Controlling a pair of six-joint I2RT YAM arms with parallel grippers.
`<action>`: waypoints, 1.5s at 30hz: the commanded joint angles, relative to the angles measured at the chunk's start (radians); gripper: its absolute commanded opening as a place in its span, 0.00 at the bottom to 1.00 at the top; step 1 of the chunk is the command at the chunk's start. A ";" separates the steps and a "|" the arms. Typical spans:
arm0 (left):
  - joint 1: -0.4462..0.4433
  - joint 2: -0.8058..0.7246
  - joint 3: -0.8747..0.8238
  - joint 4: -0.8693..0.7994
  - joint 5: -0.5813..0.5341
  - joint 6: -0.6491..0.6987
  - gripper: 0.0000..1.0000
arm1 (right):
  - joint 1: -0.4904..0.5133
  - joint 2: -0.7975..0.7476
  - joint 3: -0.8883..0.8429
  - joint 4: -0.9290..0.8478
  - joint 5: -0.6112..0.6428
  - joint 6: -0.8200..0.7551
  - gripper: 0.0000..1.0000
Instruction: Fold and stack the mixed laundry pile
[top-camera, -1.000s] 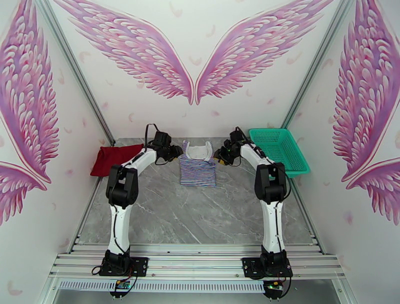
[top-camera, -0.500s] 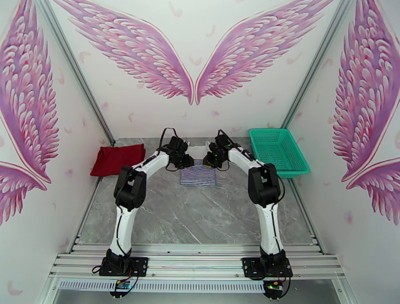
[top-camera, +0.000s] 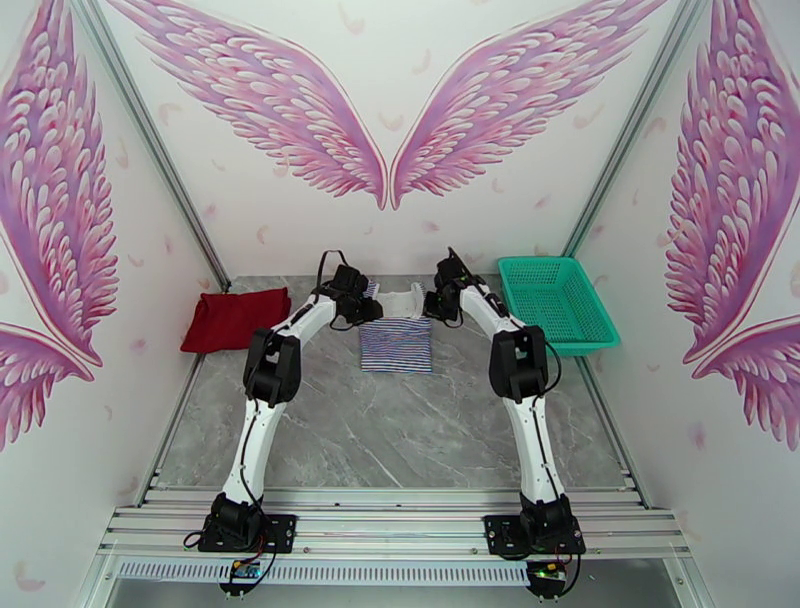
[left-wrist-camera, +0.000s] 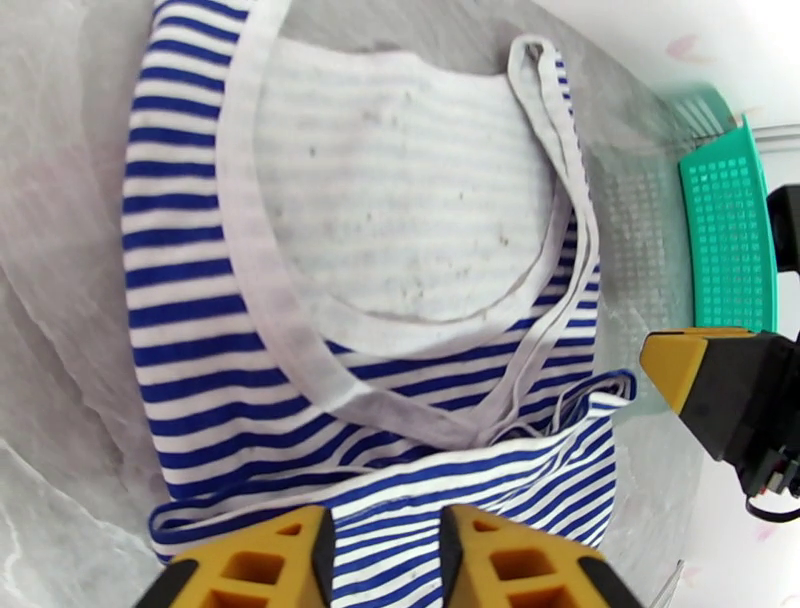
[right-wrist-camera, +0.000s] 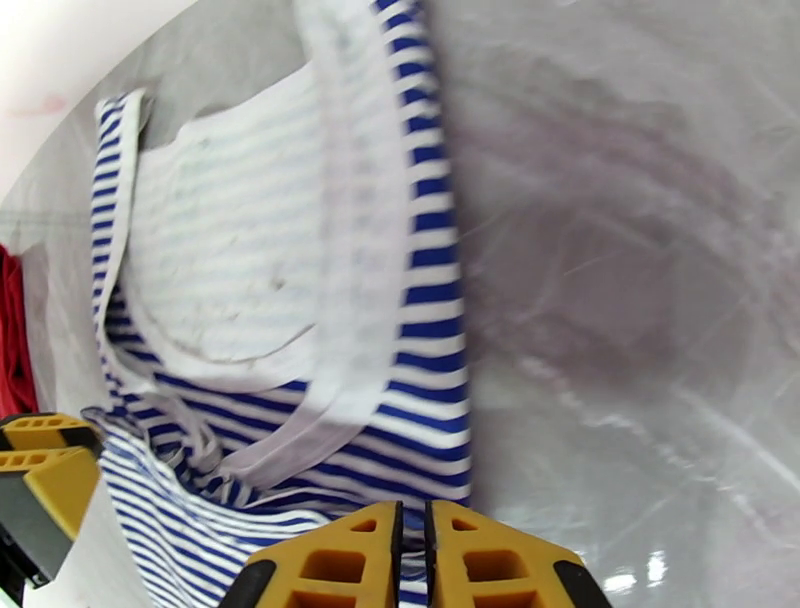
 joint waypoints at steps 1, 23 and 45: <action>0.008 -0.042 0.012 -0.044 -0.025 0.026 0.37 | 0.000 -0.033 0.014 -0.053 0.046 -0.022 0.20; 0.020 -0.697 -1.069 0.272 0.035 -0.104 0.66 | 0.006 -0.680 -1.116 0.335 -0.341 0.162 0.56; -0.039 -0.511 -0.975 0.390 0.056 -0.170 0.61 | 0.029 -0.508 -0.992 0.402 -0.301 0.213 0.47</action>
